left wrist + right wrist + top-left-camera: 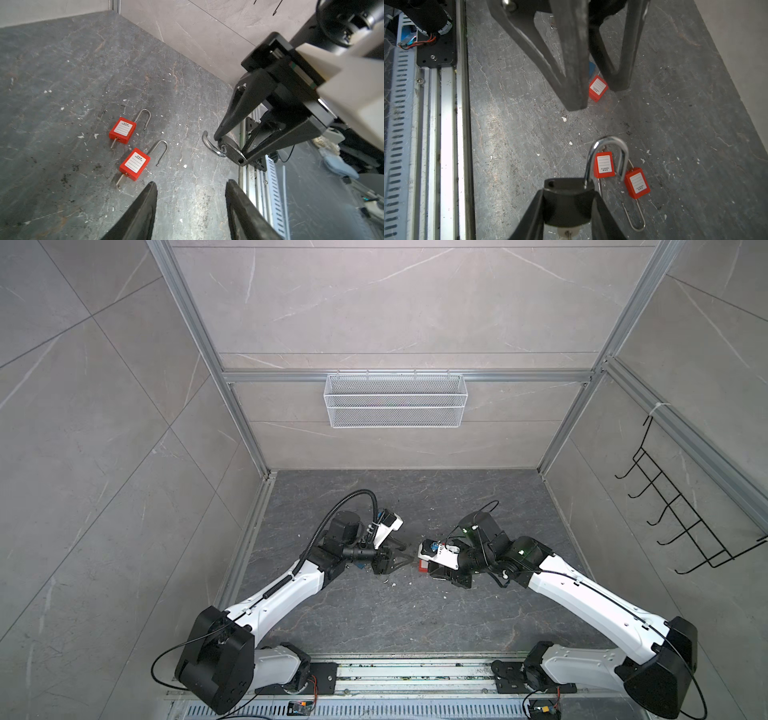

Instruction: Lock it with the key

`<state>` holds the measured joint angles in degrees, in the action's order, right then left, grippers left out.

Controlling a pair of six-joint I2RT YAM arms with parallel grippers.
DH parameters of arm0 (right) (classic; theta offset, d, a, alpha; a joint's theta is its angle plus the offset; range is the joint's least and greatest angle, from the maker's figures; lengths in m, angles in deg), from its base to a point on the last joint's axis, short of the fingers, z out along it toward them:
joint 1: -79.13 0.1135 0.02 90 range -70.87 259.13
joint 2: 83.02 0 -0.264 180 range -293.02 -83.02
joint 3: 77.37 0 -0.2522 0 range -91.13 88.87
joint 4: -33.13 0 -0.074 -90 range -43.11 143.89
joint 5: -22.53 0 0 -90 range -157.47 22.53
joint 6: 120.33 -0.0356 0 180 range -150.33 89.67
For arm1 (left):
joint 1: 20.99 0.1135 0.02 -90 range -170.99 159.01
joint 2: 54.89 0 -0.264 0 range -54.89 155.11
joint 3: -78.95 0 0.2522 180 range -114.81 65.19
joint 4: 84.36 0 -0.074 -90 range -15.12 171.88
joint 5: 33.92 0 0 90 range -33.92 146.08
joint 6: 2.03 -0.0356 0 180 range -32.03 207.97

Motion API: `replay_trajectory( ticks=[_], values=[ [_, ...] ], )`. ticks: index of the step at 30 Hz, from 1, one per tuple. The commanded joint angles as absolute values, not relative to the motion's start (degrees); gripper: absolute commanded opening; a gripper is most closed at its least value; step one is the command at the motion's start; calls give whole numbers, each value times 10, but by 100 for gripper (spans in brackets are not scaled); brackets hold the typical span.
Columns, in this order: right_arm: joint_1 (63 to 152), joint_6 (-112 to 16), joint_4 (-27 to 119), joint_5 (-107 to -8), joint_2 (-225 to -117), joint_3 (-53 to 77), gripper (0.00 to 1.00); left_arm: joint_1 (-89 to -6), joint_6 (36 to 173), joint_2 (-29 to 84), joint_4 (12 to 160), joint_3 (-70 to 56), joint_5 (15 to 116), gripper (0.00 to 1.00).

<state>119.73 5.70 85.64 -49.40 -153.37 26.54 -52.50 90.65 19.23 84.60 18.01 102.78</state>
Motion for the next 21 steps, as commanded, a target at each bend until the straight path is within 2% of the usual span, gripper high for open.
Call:
replay_trajectory(
  ticks=[1, 7, 16, 21],
  values=[
    [1201, 86, 837, -488, -1518, 277, 29, -527, 909, 178, 859, 178, 1046, 55],
    [1201, 80, 926, -410, -1554, 233, 29, -539, 599, 91, 927, 287, 1005, 56],
    [1201, 68, 973, -366, -1564, 221, 28, -580, 354, 72, 946, 323, 917, 57],
    [1201, 71, 1018, -360, -1573, 199, 28, -601, 295, 71, 974, 328, 882, 56]
  ],
)
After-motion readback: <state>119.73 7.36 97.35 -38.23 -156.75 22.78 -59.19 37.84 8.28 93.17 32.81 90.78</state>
